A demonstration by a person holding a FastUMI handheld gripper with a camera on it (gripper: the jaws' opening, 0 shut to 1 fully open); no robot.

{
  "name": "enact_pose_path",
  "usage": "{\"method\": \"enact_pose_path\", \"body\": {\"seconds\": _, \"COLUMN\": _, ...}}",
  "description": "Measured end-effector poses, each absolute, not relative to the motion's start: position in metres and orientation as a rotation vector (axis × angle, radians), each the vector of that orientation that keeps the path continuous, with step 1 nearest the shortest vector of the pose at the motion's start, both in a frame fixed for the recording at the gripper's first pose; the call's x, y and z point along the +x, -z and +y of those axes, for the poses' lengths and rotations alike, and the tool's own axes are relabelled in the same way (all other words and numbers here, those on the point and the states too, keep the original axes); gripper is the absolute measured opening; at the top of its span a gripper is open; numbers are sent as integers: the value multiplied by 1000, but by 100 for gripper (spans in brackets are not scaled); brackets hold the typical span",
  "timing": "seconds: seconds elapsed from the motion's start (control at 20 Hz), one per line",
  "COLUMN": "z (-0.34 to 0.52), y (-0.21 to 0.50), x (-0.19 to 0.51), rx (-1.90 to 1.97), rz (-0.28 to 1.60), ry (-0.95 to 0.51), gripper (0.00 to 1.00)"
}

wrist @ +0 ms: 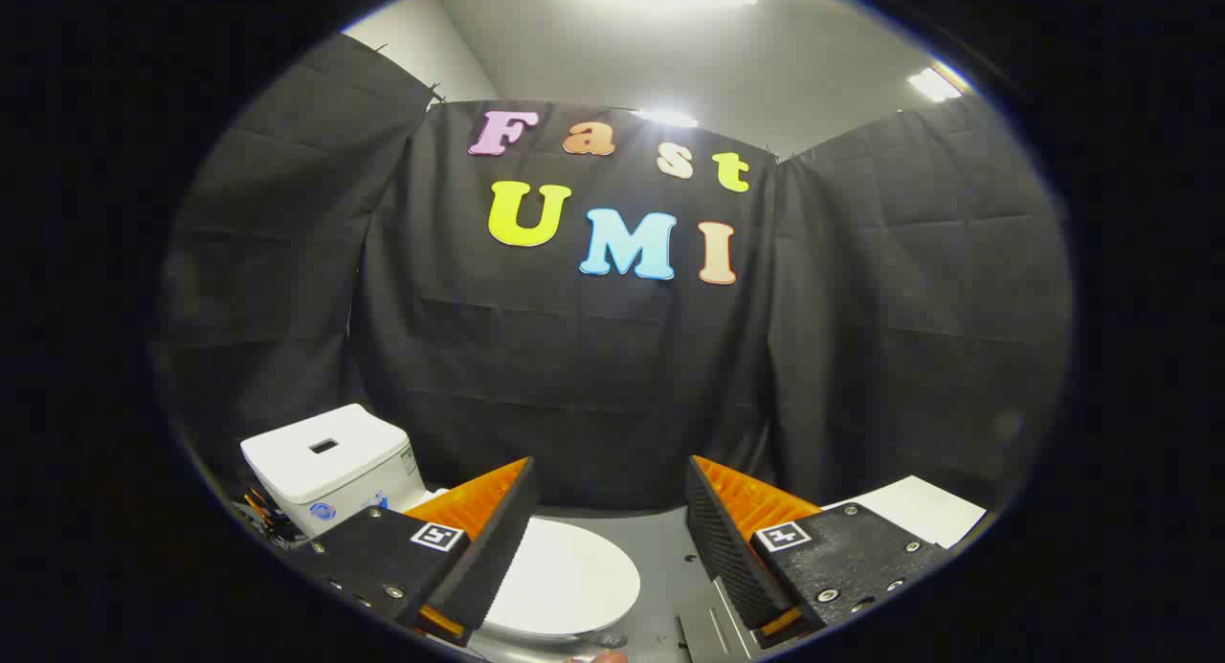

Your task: Open the toilet lid.

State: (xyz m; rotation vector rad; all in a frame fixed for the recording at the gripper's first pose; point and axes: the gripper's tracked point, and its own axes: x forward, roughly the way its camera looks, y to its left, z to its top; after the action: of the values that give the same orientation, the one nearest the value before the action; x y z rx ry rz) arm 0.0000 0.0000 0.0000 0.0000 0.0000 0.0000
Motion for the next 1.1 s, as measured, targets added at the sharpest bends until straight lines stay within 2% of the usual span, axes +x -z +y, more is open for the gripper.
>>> {"method": "enact_pose_path", "body": {"seconds": 1.1, "z": -15, "y": 3, "x": -1, "rx": 43, "rz": -5, "ry": 19, "gripper": 95}}
